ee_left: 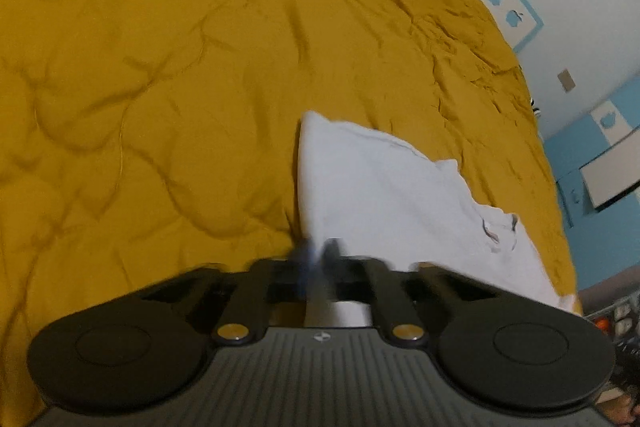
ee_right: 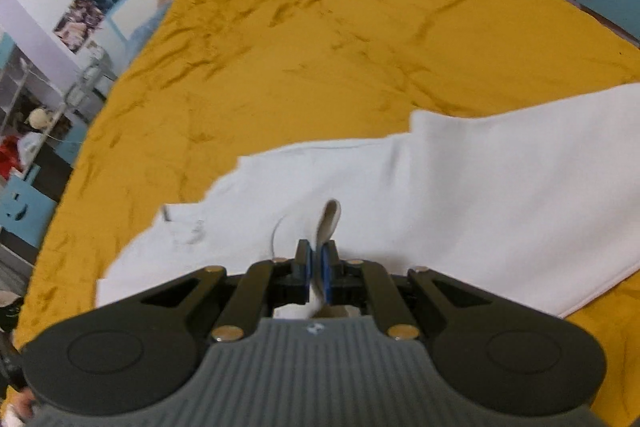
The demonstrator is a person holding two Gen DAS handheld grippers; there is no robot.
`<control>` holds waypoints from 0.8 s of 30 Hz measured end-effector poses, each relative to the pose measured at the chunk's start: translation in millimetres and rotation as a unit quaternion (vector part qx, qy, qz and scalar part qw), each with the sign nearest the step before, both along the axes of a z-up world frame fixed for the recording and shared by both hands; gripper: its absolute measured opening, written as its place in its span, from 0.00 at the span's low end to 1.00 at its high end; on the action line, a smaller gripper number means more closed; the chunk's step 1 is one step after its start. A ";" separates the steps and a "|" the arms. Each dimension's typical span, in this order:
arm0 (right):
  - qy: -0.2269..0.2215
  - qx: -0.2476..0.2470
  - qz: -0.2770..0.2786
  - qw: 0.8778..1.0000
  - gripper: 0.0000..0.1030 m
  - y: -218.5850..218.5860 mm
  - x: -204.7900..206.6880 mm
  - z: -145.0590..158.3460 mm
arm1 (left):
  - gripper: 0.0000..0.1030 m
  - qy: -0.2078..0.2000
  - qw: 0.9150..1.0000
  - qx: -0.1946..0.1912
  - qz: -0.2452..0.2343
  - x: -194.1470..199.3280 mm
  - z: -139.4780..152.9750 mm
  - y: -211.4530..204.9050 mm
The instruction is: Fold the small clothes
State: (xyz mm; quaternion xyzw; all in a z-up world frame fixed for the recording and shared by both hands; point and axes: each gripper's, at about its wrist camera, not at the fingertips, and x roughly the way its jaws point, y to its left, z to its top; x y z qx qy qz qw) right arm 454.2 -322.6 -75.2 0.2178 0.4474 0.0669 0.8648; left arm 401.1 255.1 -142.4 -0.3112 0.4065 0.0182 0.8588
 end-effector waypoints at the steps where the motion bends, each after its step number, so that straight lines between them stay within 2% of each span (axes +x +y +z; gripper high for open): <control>1: -0.002 0.002 0.001 1.000 0.00 -1.2 1.6 -1.4 | 0.04 -0.012 1.000 0.003 -0.003 -1.4 4.7 0.6; 5: -0.012 0.009 0.012 1.000 0.00 -5.8 6.9 -5.3 | 0.04 -0.041 0.999 0.027 -0.009 -5.6 20.9 1.8; 9: 0.033 -0.053 0.004 0.998 0.00 -0.2 20.9 -41.1 | 0.04 -0.007 0.998 0.062 -0.023 4.7 7.9 -5.8; 12: 0.043 -0.046 -0.008 0.998 0.00 -3.4 19.2 -56.7 | 0.04 0.005 0.997 0.068 -0.030 4.7 -2.3 -9.8; 14: 0.037 -0.044 -0.014 0.998 0.03 -5.2 13.8 -51.2 | 0.11 0.006 0.997 0.070 -0.032 2.0 0.6 -9.2; 15: 0.032 -0.047 -0.014 0.998 0.12 -5.3 10.0 -45.9 | 0.14 0.010 0.997 0.073 -0.031 0.1 4.4 -8.3; 18: 0.013 -0.025 -0.001 1.000 0.19 -9.4 -8.1 -28.7 | 0.21 0.013 0.997 0.067 -0.042 -11.2 17.7 -6.9; 21: 0.008 -0.016 0.011 1.000 0.20 -5.2 -23.0 -23.8 | 0.22 0.014 0.996 0.071 -0.057 -28.0 26.2 -9.4; 24: 0.019 -0.028 0.018 0.999 0.18 -0.2 -27.2 -33.6 | 0.22 0.029 0.993 0.083 -0.073 -38.0 26.7 -14.3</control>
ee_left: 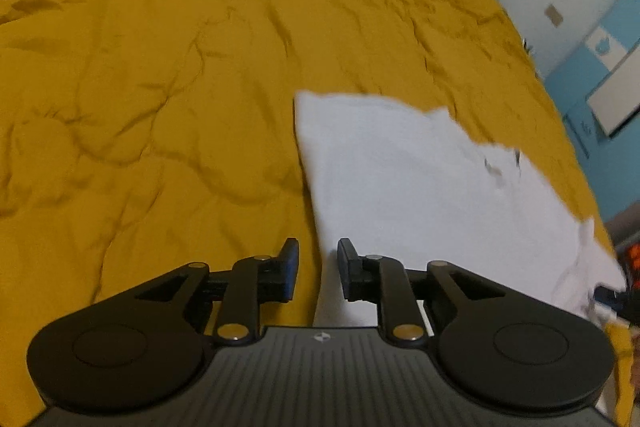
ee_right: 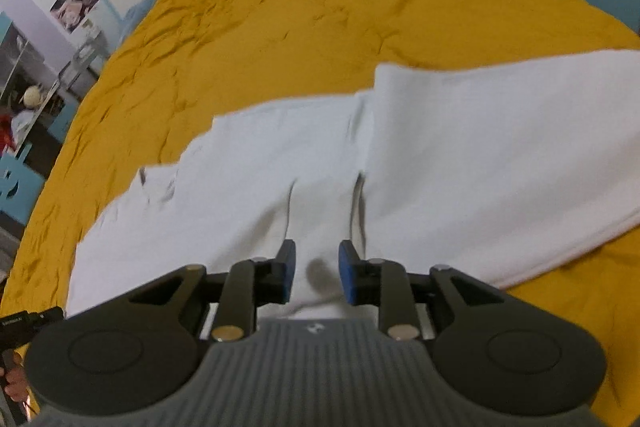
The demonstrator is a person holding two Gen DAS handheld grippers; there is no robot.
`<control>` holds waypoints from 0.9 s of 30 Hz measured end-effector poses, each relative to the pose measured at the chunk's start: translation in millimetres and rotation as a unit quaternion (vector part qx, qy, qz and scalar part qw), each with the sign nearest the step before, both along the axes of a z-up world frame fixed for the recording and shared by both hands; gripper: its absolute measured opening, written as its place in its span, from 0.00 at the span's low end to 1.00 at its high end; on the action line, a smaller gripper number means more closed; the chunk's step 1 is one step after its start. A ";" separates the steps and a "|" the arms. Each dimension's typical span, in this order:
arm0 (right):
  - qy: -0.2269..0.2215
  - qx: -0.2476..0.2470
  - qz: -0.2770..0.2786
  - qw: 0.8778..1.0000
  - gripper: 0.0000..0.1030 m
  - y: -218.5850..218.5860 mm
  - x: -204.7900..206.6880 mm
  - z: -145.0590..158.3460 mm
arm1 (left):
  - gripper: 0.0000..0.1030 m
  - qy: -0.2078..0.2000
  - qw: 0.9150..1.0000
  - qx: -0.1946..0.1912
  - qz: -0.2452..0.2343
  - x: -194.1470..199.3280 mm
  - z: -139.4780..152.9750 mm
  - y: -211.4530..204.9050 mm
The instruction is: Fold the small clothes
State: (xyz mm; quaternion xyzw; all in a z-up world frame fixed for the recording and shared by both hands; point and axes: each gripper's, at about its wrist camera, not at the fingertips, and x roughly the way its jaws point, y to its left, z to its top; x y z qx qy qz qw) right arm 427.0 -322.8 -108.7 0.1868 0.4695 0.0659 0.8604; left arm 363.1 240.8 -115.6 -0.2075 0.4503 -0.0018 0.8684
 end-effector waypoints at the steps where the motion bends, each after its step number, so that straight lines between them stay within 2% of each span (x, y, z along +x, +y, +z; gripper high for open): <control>1: 0.003 -0.005 0.000 1.000 0.12 0.8 0.6 -3.8 | 0.22 0.002 1.000 0.009 -0.003 -2.8 0.2 -1.9; 2: 0.004 -0.006 0.000 1.000 0.00 -0.4 0.4 -5.8 | 0.22 0.006 1.000 0.016 -0.007 -6.2 -0.2 -3.4; 5: -0.011 -0.009 0.002 1.000 0.00 -4.7 -7.5 1.8 | 0.22 0.017 0.999 0.026 -0.012 -10.8 0.0 -8.0; 9: 0.003 -0.064 0.008 0.998 0.00 -9.5 -12.3 -8.9 | 0.26 0.041 0.997 0.058 -0.019 -8.1 -6.3 -16.7; 10: 0.007 -0.054 0.006 0.998 0.00 -13.4 -12.4 -13.7 | 0.26 0.044 0.997 0.060 -0.016 -8.0 -7.7 -18.0; 13: -0.020 0.004 -0.011 1.000 0.00 -24.3 -18.3 -5.7 | 0.26 0.042 0.997 0.062 -0.008 -8.5 -6.5 -19.9; 14: -0.030 0.014 -0.017 0.999 0.07 -25.8 -18.2 -3.0 | 0.26 0.043 0.997 0.063 -0.008 -8.3 -7.4 -20.3; 15: -0.036 0.029 -0.017 0.999 0.22 -27.4 -16.4 -0.9 | 0.27 0.045 0.997 0.064 -0.008 -7.4 -9.0 -20.3; 16: -0.037 0.038 -0.017 0.998 0.29 -26.6 -13.0 -0.6 | 0.27 0.047 0.997 0.065 -0.007 -6.7 -10.5 -20.4; 19: -0.019 0.025 -0.009 0.999 0.29 -15.8 -0.2 -8.5 | 0.27 0.059 0.996 0.065 -0.001 -3.6 -17.6 -21.6; 20: -0.010 0.027 -0.009 1.000 0.27 -13.4 3.1 -12.8 | 0.27 0.060 0.996 0.070 0.000 -3.1 -19.1 -23.2; 21: -0.002 0.025 -0.001 1.000 0.03 -8.1 5.4 -17.1 | 0.27 0.061 0.995 0.074 0.001 -3.3 -19.5 -24.9; 24: -0.028 -0.023 0.032 0.999 0.02 5.0 -7.1 -9.4 | 0.27 0.061 0.994 0.090 -0.002 -3.1 -18.7 -30.2; 27: -0.046 -0.037 0.030 0.998 0.02 0.2 -16.7 -3.5 | 0.26 0.065 0.993 0.094 -0.003 -1.9 -19.3 -30.5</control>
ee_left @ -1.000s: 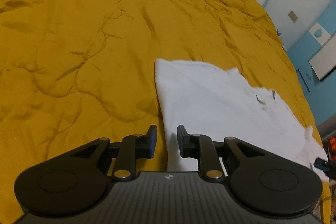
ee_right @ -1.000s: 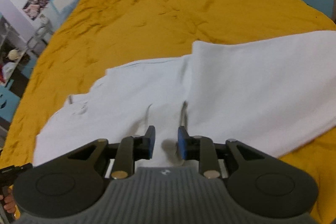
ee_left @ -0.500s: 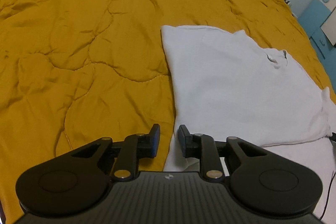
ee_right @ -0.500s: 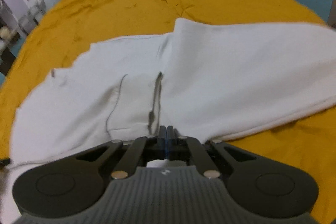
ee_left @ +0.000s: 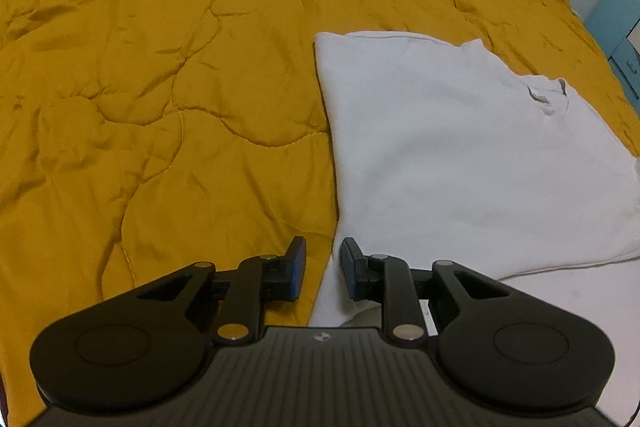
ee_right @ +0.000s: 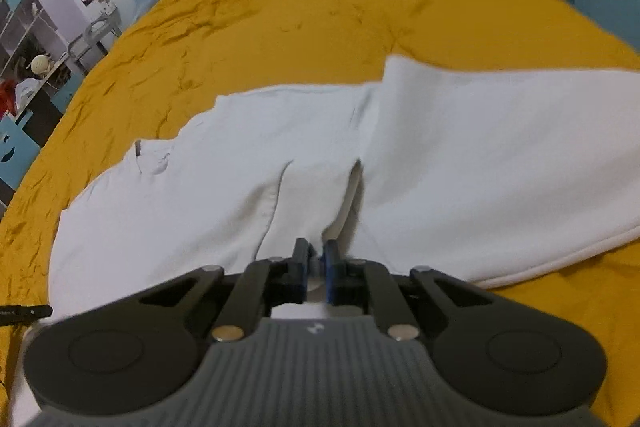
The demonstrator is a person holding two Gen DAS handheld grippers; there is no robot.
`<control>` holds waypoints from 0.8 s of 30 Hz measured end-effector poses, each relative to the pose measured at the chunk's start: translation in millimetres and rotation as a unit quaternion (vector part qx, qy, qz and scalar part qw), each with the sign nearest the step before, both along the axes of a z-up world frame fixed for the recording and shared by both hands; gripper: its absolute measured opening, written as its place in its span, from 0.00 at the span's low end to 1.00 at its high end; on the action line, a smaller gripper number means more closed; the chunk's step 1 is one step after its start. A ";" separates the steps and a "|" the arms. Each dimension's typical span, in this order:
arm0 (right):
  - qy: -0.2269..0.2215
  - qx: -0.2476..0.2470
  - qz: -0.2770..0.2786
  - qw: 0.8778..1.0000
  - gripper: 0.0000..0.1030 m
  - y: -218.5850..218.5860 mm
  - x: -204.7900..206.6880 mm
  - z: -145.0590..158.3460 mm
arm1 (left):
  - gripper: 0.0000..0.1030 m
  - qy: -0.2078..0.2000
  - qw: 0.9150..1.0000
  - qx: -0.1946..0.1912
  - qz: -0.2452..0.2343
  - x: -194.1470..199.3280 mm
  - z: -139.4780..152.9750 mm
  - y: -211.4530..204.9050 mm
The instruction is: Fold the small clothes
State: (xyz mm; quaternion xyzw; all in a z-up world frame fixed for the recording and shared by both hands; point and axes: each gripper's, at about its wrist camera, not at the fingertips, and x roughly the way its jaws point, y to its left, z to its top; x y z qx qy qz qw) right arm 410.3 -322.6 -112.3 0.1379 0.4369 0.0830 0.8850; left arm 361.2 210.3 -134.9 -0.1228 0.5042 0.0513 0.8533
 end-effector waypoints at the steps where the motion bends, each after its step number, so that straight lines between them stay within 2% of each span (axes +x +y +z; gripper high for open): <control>1: 0.003 0.001 0.001 1.000 0.01 -2.8 0.6 -2.3 | 0.25 0.002 1.000 0.000 0.001 0.2 0.0 0.7; 4: 0.030 -0.001 0.005 1.000 0.01 -8.5 3.8 -20.5 | 0.25 0.005 1.000 0.007 -0.001 1.7 -2.5 -2.1; 7: 0.037 -0.006 0.001 0.999 0.01 -5.5 7.3 -29.5 | 0.26 0.006 1.000 0.013 -0.002 2.5 -2.4 -4.8; 11: 0.020 0.009 -0.004 1.000 0.12 -16.3 -5.5 -8.5 | 0.27 -0.006 1.000 0.029 -0.005 2.5 17.9 -11.7; 13: 0.002 0.019 -0.016 1.000 0.16 -34.0 -20.9 9.0 | 0.34 -0.031 0.999 0.038 -0.013 0.9 34.3 -16.5; 14: -0.005 0.026 -0.024 0.999 0.24 -43.8 -28.1 16.5 | 0.36 -0.047 0.998 0.037 -0.017 -0.1 44.9 -19.6; 16: -0.018 0.044 -0.049 0.998 0.28 -73.6 -44.6 32.9 | 0.41 -0.067 0.997 0.032 -0.024 -1.0 60.2 -24.7; 19: -0.034 0.064 -0.109 0.991 0.38 -133.6 -68.9 52.6 | 0.42 -0.088 0.995 0.035 -0.028 -2.0 76.0 -34.6; 21: -0.036 0.071 -0.162 0.983 0.40 -177.3 -80.7 58.6 | 0.43 -0.095 0.994 0.045 -0.025 -1.1 78.5 -41.4; 24: -0.036 0.088 -0.253 0.963 0.41 -249.4 -97.1 59.4 | 0.43 -0.087 0.995 0.049 -0.009 1.8 70.8 -45.5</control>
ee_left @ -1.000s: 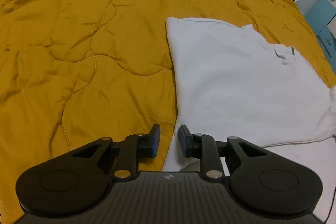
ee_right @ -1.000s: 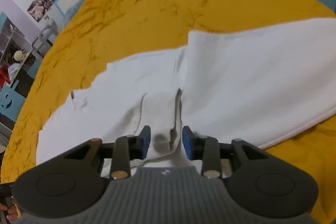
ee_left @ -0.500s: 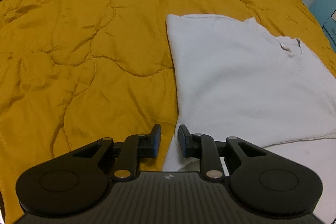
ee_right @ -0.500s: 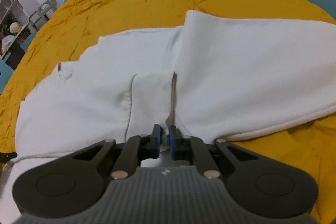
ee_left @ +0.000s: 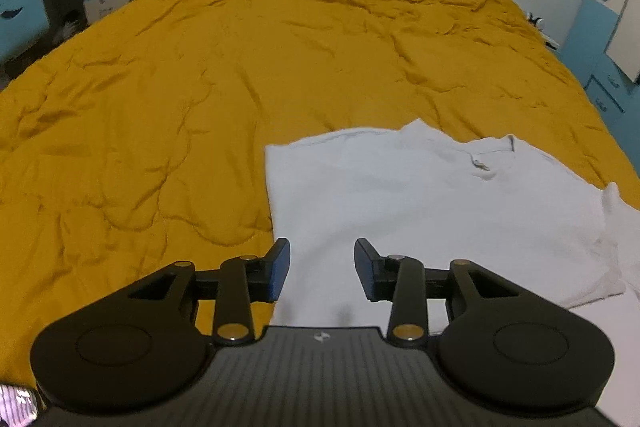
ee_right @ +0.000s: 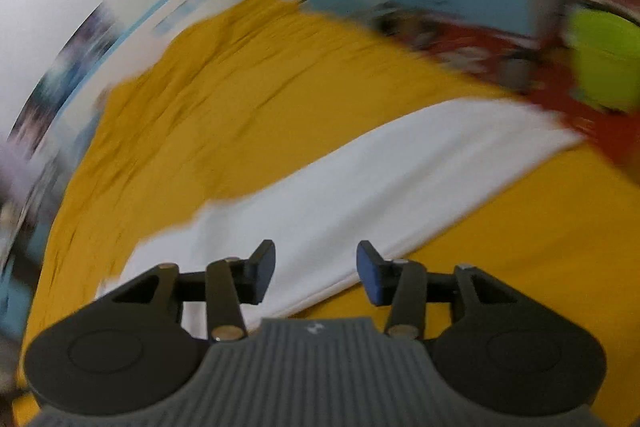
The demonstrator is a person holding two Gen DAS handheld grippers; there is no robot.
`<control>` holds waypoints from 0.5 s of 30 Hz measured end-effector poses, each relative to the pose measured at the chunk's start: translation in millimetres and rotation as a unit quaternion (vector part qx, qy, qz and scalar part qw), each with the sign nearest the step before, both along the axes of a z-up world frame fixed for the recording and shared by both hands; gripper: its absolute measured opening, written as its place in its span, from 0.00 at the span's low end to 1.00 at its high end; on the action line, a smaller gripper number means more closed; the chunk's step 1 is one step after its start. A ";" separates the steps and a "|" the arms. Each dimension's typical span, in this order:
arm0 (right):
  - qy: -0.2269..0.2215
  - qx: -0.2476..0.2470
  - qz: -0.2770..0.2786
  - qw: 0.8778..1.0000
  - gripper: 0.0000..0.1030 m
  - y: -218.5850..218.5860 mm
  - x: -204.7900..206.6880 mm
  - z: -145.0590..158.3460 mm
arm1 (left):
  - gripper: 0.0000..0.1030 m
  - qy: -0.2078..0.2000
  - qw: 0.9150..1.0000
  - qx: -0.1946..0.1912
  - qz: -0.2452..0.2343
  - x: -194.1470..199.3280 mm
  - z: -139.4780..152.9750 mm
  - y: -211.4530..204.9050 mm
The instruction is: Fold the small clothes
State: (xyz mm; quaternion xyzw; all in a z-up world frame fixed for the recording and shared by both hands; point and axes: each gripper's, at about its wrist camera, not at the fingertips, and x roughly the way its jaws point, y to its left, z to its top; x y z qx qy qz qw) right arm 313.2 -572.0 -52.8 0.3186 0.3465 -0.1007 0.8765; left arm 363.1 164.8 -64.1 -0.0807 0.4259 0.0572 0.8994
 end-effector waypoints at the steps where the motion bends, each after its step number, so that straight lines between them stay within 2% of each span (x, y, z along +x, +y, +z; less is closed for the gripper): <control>1: 0.002 0.017 -0.031 0.999 0.41 -25.3 -5.8 -3.8 | 0.43 0.005 1.000 -0.004 0.007 1.1 -3.2 -1.1; 4: 0.014 0.058 -0.089 0.994 0.41 -82.9 -14.5 -21.8 | 0.43 0.022 1.000 -0.009 0.017 7.5 -13.2 -11.5; 9: 0.015 0.114 -0.151 0.982 0.41 -147.3 -13.8 -57.4 | 0.43 0.034 0.999 0.003 0.023 16.3 -28.1 -31.9; 15: 0.035 0.131 -0.176 0.975 0.39 -181.9 8.2 -91.4 | 0.43 0.057 0.998 0.024 0.014 25.8 -46.0 -53.3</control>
